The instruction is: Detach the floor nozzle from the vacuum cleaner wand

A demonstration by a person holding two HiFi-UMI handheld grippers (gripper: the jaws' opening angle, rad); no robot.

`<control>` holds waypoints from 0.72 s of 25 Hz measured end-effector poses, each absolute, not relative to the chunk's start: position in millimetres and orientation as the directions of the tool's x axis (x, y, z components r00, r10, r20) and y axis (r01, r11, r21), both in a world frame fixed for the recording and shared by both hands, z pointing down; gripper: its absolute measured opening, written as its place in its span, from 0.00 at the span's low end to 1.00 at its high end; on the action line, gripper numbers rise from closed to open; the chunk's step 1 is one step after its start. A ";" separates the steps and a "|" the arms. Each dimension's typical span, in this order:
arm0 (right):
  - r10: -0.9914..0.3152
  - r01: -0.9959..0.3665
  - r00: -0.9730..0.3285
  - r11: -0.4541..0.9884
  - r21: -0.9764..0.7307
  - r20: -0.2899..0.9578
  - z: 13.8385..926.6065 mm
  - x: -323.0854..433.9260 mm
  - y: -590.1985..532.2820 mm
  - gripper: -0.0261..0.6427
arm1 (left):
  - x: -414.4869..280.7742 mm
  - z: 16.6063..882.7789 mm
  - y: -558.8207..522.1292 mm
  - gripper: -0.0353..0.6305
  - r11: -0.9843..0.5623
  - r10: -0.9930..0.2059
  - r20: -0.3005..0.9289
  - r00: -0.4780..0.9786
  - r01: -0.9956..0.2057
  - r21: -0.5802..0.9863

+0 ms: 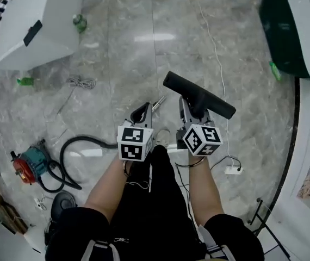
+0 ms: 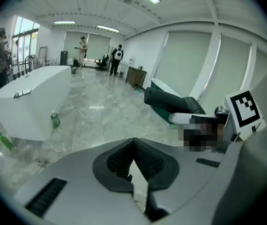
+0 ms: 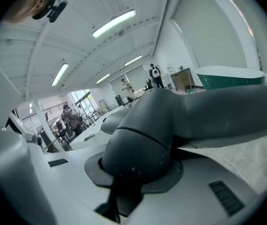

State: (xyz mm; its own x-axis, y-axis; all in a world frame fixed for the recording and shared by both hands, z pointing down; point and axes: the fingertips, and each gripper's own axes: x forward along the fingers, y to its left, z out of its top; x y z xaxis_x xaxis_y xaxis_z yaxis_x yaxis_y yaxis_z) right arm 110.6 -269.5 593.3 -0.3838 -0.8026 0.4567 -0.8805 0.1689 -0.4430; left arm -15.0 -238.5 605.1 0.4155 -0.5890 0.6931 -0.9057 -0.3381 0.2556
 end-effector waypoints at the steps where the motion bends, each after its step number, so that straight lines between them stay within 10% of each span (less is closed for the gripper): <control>1: -0.824 -0.876 -0.368 0.153 -0.457 0.430 565.2 116.6 -277.2 0.21 | -10.6 575.2 -247.5 0.06 -0.352 -0.609 0.672 0.421 -0.903 0.247; 18: -0.943 -0.864 -0.333 0.293 -0.410 0.028 206.9 150.8 -269.7 0.21 | 31.3 215.4 -265.7 0.06 -0.460 -0.818 0.333 0.468 -0.881 0.108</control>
State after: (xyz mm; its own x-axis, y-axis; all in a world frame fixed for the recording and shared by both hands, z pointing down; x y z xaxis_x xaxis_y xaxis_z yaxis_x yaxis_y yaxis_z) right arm 150.8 -269.7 206.9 -0.3329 -0.9425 0.0281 -0.8638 0.2928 -0.4100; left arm 31.3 -265.7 215.4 0.4684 -0.8185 0.3328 -0.8812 -0.4603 0.1082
